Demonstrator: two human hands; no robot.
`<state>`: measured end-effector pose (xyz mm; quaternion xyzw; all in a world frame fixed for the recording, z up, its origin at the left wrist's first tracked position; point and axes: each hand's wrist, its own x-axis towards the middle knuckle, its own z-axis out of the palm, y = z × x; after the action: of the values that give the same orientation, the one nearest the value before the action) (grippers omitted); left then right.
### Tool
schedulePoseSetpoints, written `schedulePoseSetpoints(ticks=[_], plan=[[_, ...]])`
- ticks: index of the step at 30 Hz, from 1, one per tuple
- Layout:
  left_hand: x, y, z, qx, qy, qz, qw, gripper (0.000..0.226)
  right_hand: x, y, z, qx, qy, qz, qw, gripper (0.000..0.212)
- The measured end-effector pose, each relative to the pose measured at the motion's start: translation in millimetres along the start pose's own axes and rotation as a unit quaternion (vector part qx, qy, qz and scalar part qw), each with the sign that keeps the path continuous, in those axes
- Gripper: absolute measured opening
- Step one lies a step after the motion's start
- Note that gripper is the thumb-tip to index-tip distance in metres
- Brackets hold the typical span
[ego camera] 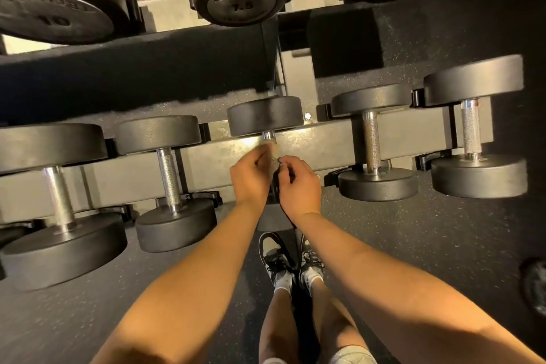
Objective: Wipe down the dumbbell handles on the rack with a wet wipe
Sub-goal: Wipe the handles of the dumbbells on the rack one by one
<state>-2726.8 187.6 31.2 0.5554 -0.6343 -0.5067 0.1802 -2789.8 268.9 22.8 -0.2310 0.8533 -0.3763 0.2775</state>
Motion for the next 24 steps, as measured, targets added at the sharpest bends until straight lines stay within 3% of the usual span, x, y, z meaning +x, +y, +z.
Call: schedulePoseSetpoints(ticks=[5, 10, 13, 17, 24], plan=[[-32.3, -19.4, -4.8, -0.016, -0.037, -0.095, 0.995, 0.016, -2.2, -3.7, -5.6, 0.038, -0.012, 0.028, 0.999, 0.023], [-41.2, -19.8, -8.2, 0.042, -0.067, -0.128, 0.989, 0.014, -15.7, 4.2, -16.6, 0.077, -0.034, 0.111, 0.990, 0.025], [-41.8, -14.6, -9.1, 0.064, -0.070, -0.153, 0.984, 0.014, -21.8, 3.6, -21.4, 0.060, -0.056, 0.097, 0.992, 0.028], [-44.0, -9.8, -14.0, 0.055, -0.078, -0.155, 0.983, 0.015, -24.9, -1.4, -26.0, 0.014, -0.078, 0.082, 0.994, 0.023], [-54.4, -1.1, -8.8, -0.048, -0.110, -0.117, 0.986, 0.024, -22.6, -12.7, -37.2, 0.093, -0.076, 0.070, 0.990, 0.013]])
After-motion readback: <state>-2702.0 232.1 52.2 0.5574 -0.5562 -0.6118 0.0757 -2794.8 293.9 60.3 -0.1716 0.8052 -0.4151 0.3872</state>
